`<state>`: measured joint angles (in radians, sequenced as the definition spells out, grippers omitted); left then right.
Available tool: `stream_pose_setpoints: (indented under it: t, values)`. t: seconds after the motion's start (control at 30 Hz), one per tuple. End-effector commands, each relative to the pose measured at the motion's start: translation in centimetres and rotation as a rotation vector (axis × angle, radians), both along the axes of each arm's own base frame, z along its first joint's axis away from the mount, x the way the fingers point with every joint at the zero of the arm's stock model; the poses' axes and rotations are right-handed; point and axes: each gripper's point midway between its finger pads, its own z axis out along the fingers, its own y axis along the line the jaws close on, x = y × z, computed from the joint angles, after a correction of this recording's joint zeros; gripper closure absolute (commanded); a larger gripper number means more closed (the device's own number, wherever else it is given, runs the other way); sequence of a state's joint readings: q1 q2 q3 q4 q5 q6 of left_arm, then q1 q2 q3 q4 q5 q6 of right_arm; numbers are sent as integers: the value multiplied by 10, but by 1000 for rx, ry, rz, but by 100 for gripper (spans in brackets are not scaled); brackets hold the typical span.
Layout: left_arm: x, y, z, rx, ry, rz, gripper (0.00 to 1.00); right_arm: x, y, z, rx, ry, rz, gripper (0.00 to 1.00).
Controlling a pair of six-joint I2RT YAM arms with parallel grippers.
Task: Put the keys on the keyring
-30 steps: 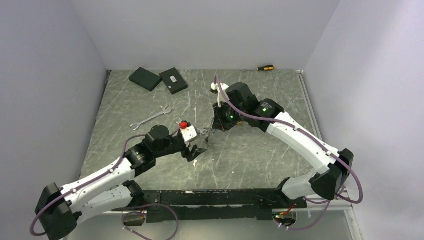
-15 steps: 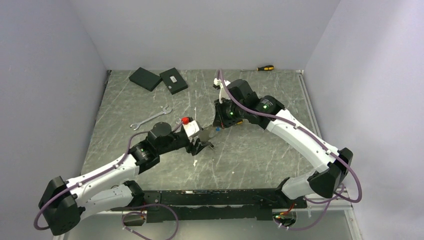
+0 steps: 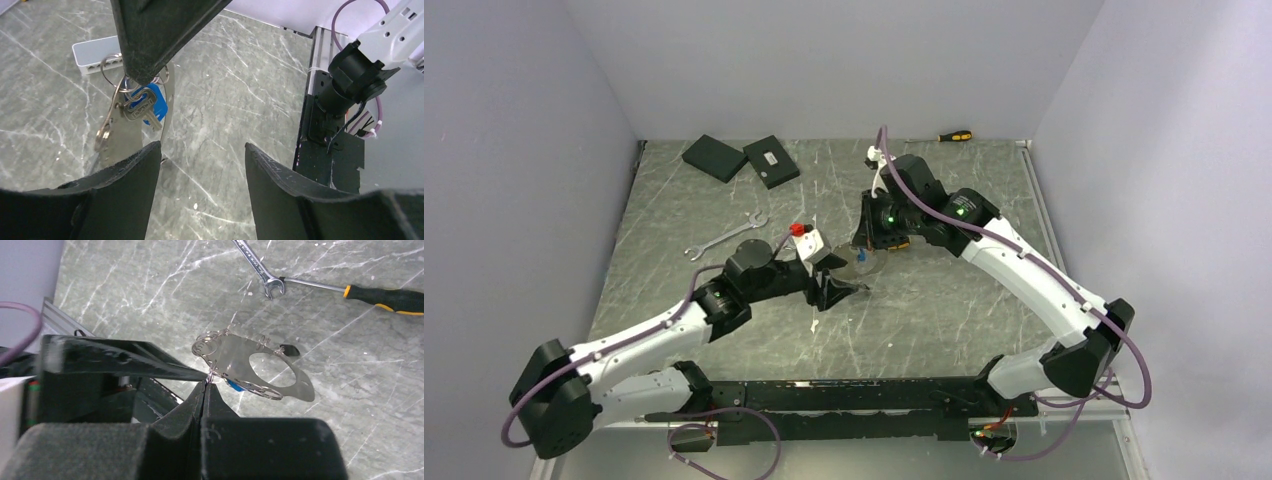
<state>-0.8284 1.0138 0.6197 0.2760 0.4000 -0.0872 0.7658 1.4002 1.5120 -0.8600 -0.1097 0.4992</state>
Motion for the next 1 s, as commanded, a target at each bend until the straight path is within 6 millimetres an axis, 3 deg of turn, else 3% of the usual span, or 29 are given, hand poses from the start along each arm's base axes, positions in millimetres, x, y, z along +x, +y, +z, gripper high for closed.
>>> stream_pose_setpoints:
  t: [0.0, 0.2, 0.47, 0.7, 0.8, 0.97]
  values:
    - [3, -19, 26, -136, -11, -10, 33, 3, -1, 43, 142, -63, -84, 100]
    - [49, -15, 19, -123, -34, 262, 27, 0, -1, 52, 206, -61, -110, 100]
    - [71, -15, 29, -144, -105, 413, 35, -2, 3, 52, 265, -46, -127, 100]
    - [66, -28, 43, -195, -144, 358, 38, -3, 3, 46, 287, -35, -141, 100]
    - [65, -29, 43, -190, -155, 350, 57, -3, 2, 48, 290, -45, -146, 100]
    - [64, -31, 42, -151, -169, 337, 99, -1, 0, 50, 288, -58, -152, 100]
